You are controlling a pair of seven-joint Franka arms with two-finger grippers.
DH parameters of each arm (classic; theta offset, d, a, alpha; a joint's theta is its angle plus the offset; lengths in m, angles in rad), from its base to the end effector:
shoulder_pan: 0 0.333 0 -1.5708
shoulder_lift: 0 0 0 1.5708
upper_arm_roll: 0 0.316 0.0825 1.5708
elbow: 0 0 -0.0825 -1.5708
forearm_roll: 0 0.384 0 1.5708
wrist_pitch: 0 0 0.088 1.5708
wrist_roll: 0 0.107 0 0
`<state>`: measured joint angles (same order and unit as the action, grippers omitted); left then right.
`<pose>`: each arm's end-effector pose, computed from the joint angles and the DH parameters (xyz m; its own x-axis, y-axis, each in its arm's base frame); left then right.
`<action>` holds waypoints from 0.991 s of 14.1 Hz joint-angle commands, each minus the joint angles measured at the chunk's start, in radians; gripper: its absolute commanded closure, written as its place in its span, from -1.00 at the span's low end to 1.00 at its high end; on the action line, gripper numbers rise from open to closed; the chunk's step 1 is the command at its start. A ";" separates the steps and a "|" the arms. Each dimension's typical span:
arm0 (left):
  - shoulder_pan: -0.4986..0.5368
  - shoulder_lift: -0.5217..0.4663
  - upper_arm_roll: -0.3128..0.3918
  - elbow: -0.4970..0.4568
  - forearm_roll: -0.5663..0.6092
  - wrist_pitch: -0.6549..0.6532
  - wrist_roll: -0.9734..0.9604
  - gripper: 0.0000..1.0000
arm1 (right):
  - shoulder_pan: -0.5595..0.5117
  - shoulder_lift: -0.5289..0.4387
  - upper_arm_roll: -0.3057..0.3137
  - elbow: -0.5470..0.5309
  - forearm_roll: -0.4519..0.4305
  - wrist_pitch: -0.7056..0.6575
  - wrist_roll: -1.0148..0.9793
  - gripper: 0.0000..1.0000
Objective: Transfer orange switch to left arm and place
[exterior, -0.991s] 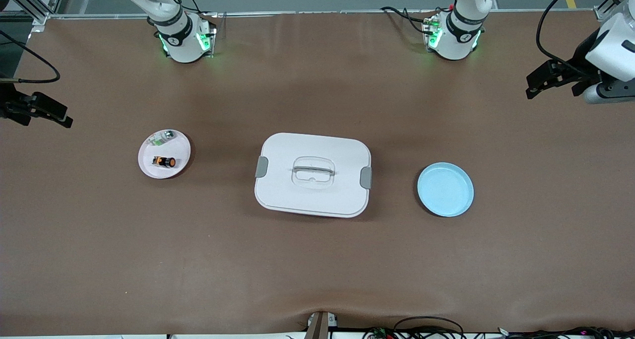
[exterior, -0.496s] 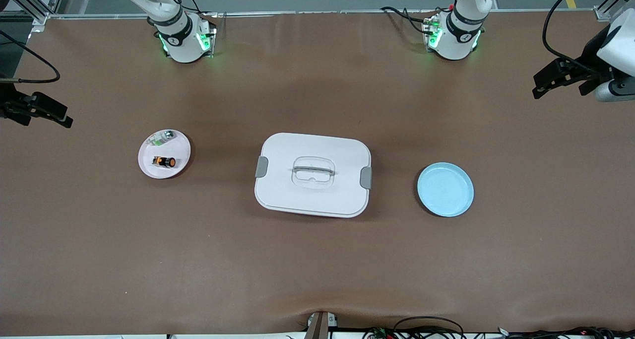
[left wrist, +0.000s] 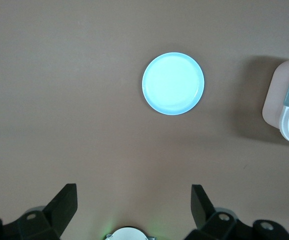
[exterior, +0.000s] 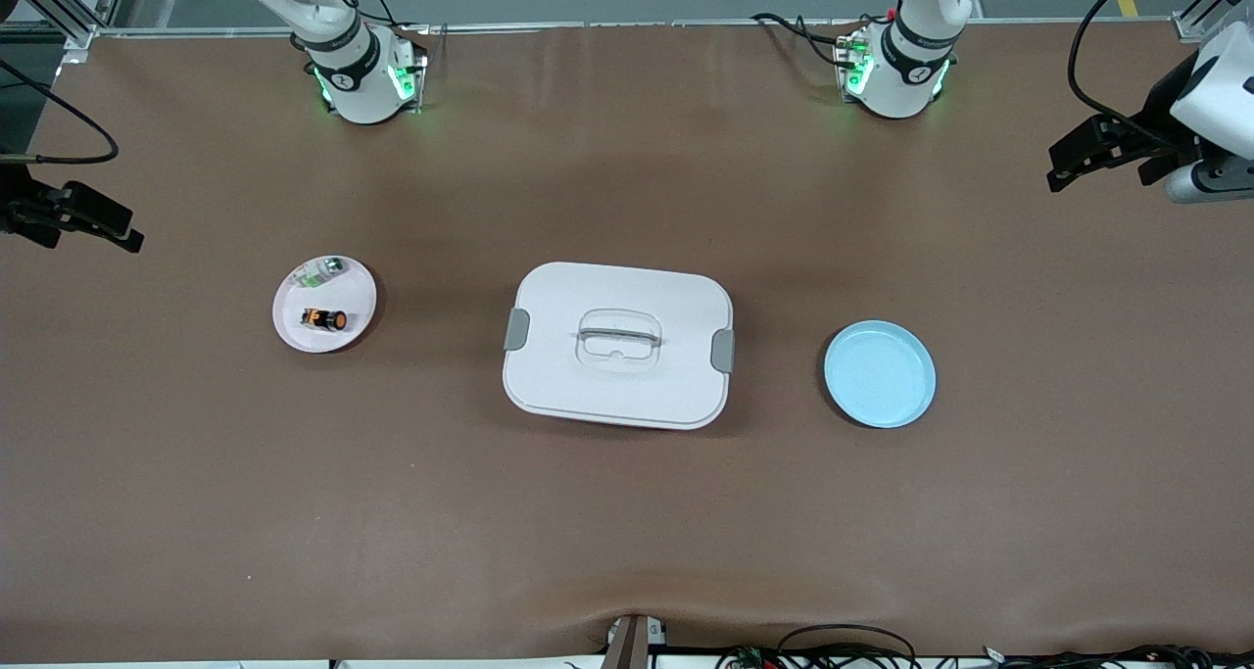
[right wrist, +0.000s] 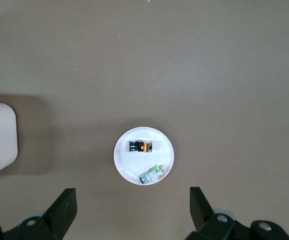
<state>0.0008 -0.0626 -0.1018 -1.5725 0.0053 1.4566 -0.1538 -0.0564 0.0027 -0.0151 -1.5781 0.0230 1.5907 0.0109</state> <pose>0.5203 -0.0540 0.6476 0.9972 0.0540 -0.0512 0.0531 -0.9984 -0.0197 0.5560 -0.0374 0.6213 0.9965 -0.0828 0.0096 -0.0825 -0.9963 -0.0231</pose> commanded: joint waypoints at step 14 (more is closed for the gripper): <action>0.001 0.026 -0.004 0.022 0.010 -0.002 0.005 -1.00 | 0.018 0.065 0.003 0.033 -0.017 -0.069 -0.012 -1.00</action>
<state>0.0007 -0.0458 -0.1020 -1.5725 0.0053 1.4587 -0.1538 -0.0525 0.0279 -0.0134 -1.5570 0.0161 1.5369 0.0059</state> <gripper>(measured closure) 0.000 0.000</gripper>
